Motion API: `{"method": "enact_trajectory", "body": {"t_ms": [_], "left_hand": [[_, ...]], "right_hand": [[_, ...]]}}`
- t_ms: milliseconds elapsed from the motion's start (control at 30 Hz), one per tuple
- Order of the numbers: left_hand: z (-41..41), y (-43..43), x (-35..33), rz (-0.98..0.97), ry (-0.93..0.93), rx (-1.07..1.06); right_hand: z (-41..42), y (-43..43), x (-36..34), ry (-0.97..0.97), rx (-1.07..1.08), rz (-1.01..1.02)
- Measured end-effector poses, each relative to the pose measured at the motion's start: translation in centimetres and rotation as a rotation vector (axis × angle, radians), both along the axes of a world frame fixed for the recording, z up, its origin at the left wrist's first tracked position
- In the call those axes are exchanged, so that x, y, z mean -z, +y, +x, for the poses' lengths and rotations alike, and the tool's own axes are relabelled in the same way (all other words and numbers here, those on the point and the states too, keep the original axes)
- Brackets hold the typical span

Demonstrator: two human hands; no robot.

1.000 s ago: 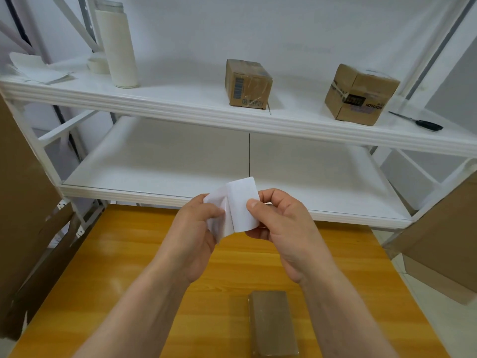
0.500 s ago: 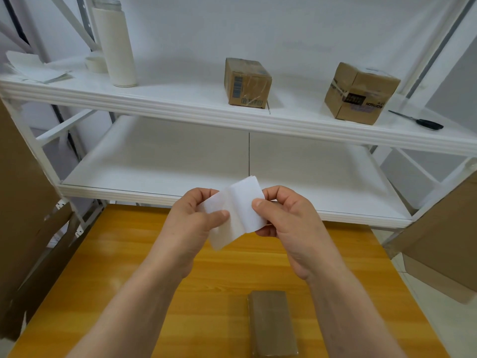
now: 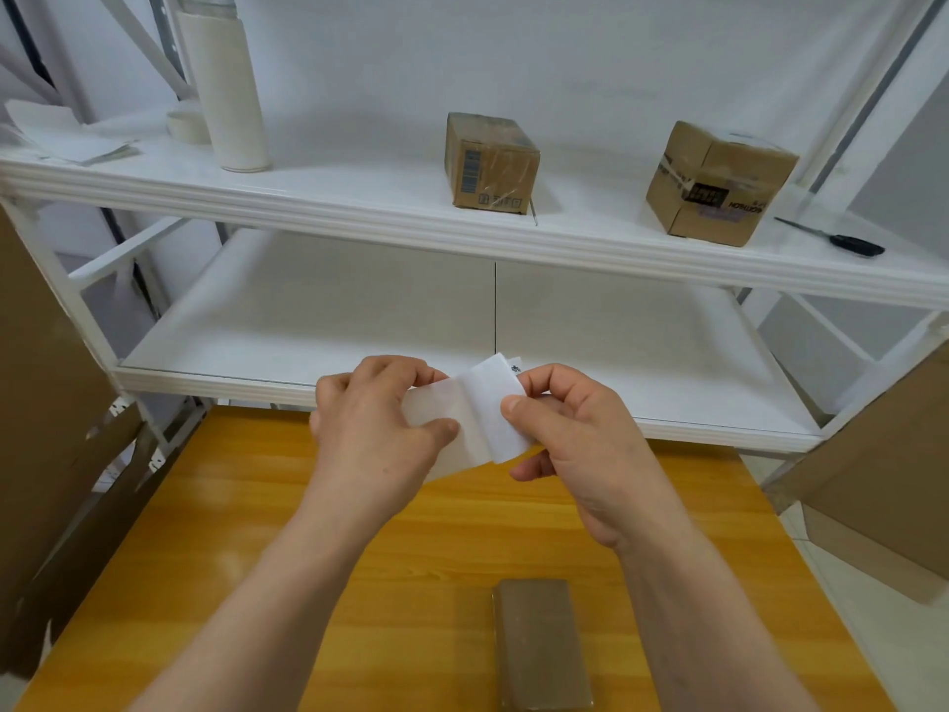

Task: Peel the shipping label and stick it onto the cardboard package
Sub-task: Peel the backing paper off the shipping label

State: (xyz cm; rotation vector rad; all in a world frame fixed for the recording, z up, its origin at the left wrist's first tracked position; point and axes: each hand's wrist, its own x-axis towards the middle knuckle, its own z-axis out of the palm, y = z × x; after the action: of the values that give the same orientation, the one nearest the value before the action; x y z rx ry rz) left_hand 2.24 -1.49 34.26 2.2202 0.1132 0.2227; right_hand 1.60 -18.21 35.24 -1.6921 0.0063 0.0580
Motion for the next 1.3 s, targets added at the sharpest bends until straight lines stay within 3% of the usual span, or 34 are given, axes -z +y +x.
{"method": "enact_trajectory", "body": {"t_ms": [567, 833, 1300], "left_hand": [[1.3, -0.3, -1.1, 0.105, 0.008, 0.047], [2.2, 0.1, -0.7, -0.226, 0.087, 0.138], [2.3, 0.4, 0.3, -0.280, 0.085, 0.149]], "right_hand": [[1.3, -0.2, -1.1, -0.034, 0.040, -0.052], [1.3, -0.6, -1.4, -0.058, -0.021, 0.063], [1.3, -1.2, -1.7, -0.074, 0.003, -0.075]]}}
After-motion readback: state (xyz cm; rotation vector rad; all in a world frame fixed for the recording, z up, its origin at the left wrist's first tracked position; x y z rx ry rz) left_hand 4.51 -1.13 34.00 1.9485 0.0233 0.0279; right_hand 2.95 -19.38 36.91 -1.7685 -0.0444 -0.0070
